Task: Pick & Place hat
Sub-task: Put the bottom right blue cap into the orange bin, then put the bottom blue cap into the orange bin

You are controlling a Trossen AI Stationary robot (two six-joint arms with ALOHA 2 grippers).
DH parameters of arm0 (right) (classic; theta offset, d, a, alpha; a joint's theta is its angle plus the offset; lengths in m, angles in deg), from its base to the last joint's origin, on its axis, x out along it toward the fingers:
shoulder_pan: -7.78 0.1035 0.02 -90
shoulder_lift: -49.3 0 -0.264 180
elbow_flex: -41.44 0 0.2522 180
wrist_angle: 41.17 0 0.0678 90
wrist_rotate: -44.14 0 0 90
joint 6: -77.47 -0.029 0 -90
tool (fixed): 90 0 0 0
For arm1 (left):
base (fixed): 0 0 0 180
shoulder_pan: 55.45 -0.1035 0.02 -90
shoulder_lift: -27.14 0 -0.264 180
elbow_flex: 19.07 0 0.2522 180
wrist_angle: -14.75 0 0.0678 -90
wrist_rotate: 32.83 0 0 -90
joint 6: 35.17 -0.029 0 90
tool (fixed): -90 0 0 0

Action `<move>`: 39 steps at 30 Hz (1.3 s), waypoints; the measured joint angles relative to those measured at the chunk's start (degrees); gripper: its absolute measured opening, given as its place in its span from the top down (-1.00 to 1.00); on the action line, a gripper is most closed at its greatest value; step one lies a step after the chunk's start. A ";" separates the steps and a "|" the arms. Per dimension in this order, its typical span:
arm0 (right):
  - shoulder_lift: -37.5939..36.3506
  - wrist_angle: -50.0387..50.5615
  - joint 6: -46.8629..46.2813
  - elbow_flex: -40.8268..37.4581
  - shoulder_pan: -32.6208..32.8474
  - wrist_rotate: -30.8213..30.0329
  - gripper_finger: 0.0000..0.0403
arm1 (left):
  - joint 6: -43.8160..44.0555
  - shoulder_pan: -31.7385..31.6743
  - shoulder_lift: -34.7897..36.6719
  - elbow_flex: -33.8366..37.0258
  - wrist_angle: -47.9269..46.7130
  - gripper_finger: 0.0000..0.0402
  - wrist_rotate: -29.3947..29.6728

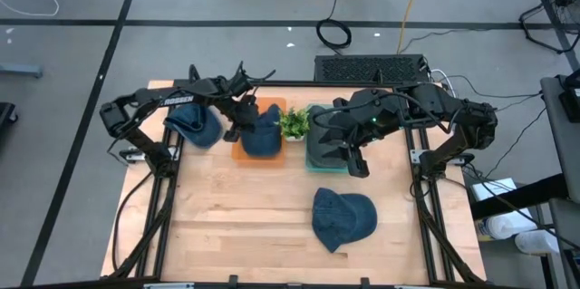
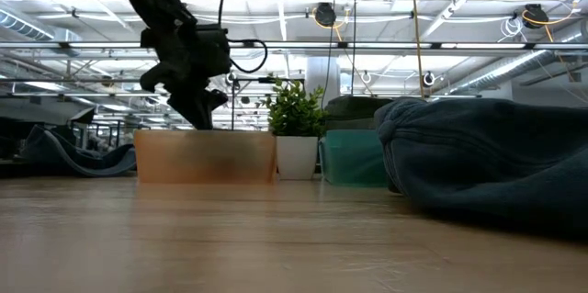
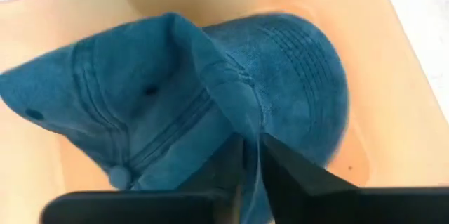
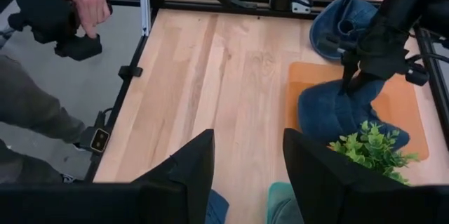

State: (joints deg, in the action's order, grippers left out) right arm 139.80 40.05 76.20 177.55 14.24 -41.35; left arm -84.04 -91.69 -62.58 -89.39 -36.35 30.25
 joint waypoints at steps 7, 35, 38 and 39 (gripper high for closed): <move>0.00 0.03 0.89 0.00 0.00 0.02 0.23 | 1.87 0.39 -0.02 0.00 0.67 0.39 0.22; 0.00 0.07 -0.12 0.00 0.02 0.13 0.09 | 19.64 0.94 1.10 0.00 -0.08 -0.73 3.97; 0.00 0.15 3.08 0.00 0.36 0.15 -0.05 | 21.72 2.28 3.15 -0.07 -0.42 -0.76 4.44; 0.00 0.33 4.31 0.00 0.39 0.17 -0.09 | 22.63 2.77 4.14 -0.07 -0.78 -0.76 4.60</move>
State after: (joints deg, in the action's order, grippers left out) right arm 139.80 40.37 80.51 177.55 14.63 -41.17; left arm -61.41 -88.92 -58.44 -89.45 -37.14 34.85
